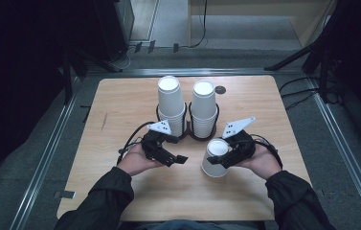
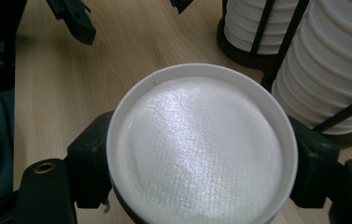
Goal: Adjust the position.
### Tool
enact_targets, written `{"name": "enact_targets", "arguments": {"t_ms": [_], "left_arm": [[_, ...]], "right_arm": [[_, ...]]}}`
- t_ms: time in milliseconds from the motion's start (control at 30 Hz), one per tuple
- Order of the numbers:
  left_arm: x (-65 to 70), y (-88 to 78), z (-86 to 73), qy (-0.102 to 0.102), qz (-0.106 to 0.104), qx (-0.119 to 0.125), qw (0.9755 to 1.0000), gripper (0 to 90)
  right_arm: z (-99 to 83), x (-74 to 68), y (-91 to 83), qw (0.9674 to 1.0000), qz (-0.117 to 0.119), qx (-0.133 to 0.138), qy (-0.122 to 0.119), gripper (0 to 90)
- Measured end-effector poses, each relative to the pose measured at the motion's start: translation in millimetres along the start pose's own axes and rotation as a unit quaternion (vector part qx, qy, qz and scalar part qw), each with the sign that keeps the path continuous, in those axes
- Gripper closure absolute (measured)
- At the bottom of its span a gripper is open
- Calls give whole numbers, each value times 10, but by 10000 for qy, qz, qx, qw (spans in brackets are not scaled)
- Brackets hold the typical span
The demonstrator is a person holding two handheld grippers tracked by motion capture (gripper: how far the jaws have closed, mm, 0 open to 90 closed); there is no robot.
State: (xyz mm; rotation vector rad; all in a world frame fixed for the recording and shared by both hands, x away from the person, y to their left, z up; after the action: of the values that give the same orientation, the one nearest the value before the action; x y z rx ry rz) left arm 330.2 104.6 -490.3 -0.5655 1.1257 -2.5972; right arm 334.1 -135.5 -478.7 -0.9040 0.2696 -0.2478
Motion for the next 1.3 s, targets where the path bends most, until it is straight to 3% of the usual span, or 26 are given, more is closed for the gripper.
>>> {"name": "enact_targets", "arguments": {"t_ms": [67,100,300,567,800,967,1300], "left_arm": [[7,16,6,1,10,-8,10000,89],[25,52,22,33,-8,6,10000,34],[80,187,56,150,-88,-116,9998,1],[112,280,78,281,-135,-216,9993,2],[144,366,84,411,-288,-216,9985,1],[195,420,125,498,-284,-74,9983,0],[225,507,129,509,-427,-222,9975,0]], "right_arm": [[8,3,8,10000,-1,23,-26,239],[20,-5,26,10000,5,36,-31,240],[70,-21,33,9998,38,207,-1,240],[125,-54,22,9992,95,386,13,240],[237,-160,26,9983,217,506,-179,240],[286,-187,17,9975,305,593,-220,241],[364,-227,-58,9960,357,786,-242,242]]}}
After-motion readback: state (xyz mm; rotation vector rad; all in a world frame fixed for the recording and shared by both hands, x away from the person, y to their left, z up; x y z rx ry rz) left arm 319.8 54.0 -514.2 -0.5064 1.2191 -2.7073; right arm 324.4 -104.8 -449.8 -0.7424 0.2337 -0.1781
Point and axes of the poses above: each handheld gripper's, and its own axes: y roughly forward along the jaws, z roughly out of its top, x roughly to its right, the point moved 3 cm from there along y, roughly forward along the jaws, and after that the axes turned 10 degrees about -x, right-handed, at the moved point
